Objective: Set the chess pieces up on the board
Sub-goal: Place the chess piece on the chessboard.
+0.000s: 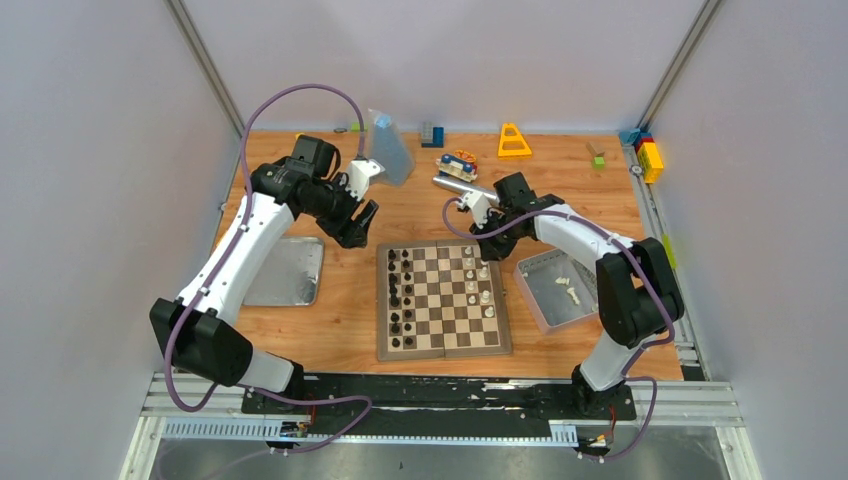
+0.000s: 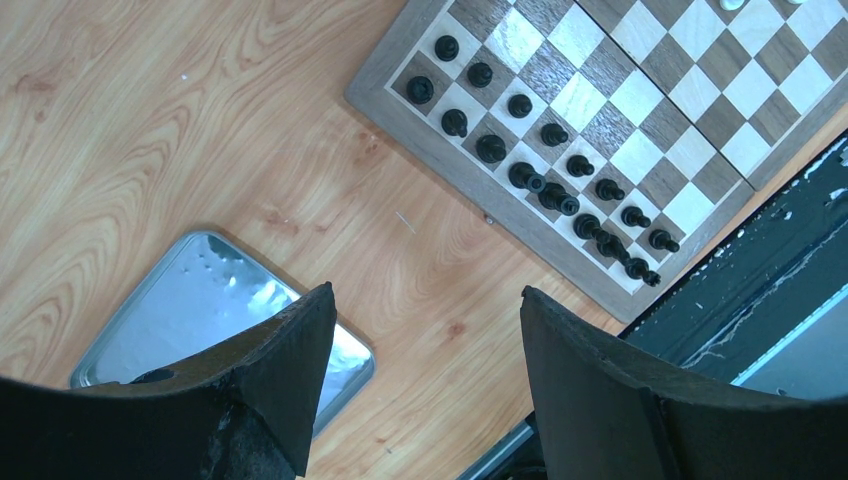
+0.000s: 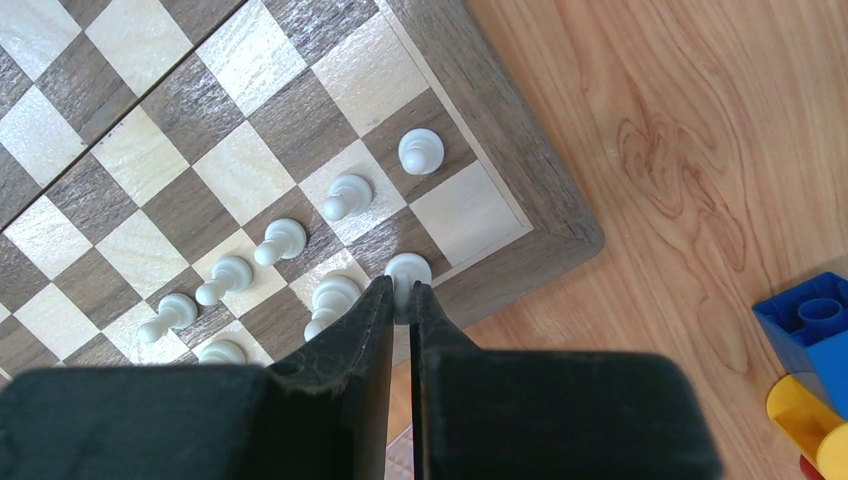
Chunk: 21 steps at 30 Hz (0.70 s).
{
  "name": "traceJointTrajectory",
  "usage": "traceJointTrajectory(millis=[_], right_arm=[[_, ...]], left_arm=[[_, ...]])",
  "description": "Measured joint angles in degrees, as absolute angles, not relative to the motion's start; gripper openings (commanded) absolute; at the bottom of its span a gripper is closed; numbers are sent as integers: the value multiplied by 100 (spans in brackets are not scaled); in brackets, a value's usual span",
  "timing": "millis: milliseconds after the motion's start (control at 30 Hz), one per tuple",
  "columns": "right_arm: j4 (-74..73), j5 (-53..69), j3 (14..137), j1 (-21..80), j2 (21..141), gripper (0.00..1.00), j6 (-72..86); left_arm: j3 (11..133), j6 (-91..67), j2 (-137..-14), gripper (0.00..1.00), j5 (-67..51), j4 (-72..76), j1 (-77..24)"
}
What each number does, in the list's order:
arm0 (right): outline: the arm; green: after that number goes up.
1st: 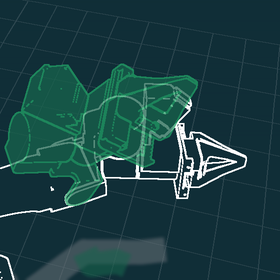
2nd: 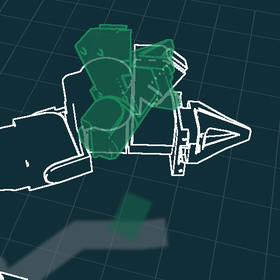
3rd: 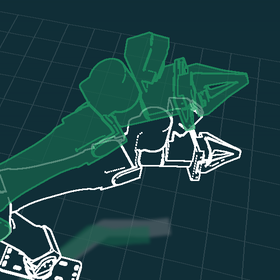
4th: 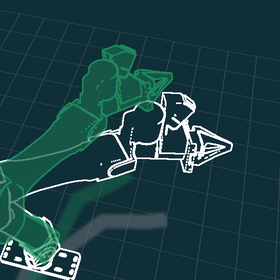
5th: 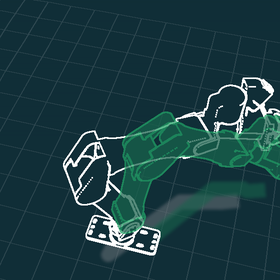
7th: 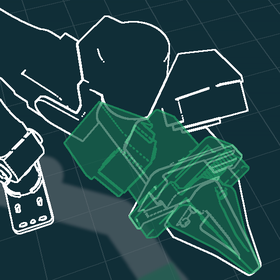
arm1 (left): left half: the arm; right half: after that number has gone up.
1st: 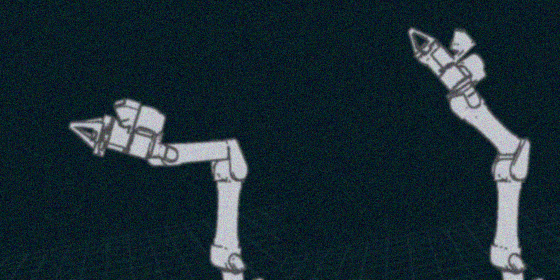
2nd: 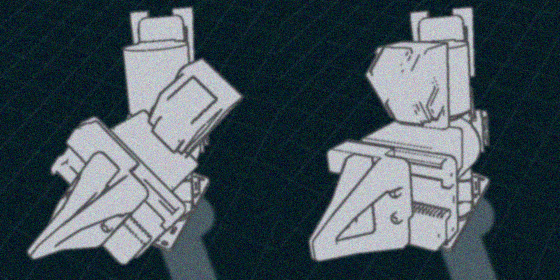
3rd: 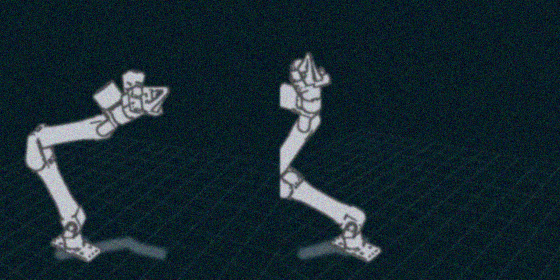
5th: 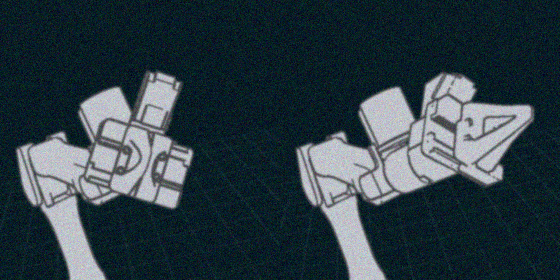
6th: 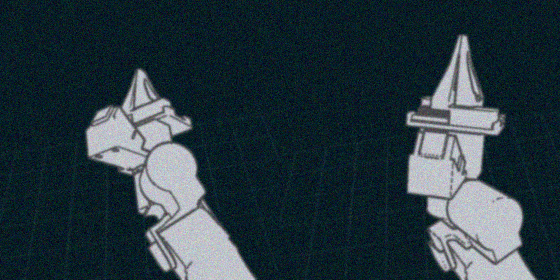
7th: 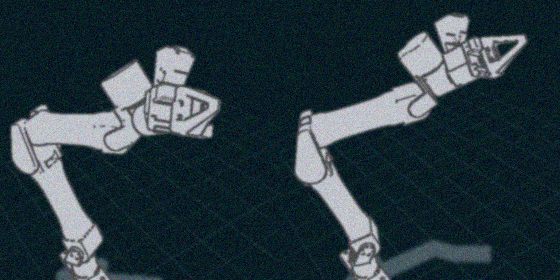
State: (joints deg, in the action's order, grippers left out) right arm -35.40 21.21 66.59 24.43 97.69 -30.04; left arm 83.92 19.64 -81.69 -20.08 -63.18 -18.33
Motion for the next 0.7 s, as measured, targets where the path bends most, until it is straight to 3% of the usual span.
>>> traceJointTrajectory(millis=[700], right_arm=[[-3538,2106,6659,2620,9769,7,-2967]], left_arm=[[8392,1966,-8180,76,-2049,-6318,-1833]])
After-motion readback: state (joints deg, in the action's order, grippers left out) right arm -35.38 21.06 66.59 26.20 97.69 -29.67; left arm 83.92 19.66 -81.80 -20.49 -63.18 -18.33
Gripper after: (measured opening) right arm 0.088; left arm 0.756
